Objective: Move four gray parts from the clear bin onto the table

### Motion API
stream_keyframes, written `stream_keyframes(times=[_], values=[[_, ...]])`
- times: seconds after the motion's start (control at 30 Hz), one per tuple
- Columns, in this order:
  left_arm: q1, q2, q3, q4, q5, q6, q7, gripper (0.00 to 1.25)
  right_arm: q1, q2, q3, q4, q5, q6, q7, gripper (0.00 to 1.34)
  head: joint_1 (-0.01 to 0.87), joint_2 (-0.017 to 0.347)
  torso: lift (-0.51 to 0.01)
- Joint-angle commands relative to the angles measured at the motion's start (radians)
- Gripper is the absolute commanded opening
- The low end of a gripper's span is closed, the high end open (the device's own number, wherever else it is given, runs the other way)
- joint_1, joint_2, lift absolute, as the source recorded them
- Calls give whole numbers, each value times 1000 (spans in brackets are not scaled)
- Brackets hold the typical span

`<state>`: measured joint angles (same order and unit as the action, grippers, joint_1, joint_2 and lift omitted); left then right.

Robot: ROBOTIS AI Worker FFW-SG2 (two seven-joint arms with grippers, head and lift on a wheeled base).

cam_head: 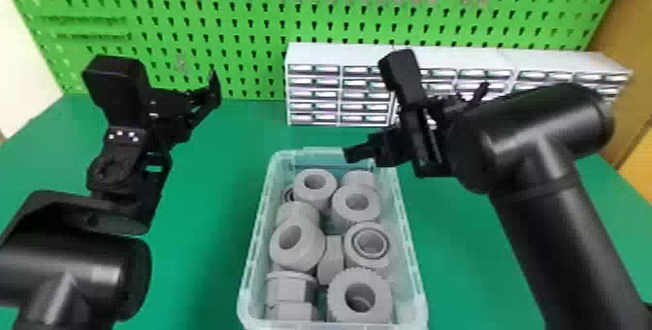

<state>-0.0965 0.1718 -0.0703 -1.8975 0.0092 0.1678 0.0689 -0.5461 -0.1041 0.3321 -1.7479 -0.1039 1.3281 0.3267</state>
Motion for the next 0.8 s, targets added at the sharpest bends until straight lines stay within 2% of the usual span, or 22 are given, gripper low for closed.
stream_keyframes(times=[0.0, 0.3, 0.77], values=[[3, 0, 0, 0, 0, 10, -3, 1141, 0, 10, 16, 22, 3, 74, 0, 821, 678, 34, -50], [5, 0, -5, 0, 0, 27, -11, 1141, 17, 20, -27, 71, 4, 158, 0, 822, 678, 34, -50], [1, 2, -8, 0, 0, 32, -12, 1141, 21, 23, -30, 110, -5, 164, 0, 822, 678, 34, -50]])
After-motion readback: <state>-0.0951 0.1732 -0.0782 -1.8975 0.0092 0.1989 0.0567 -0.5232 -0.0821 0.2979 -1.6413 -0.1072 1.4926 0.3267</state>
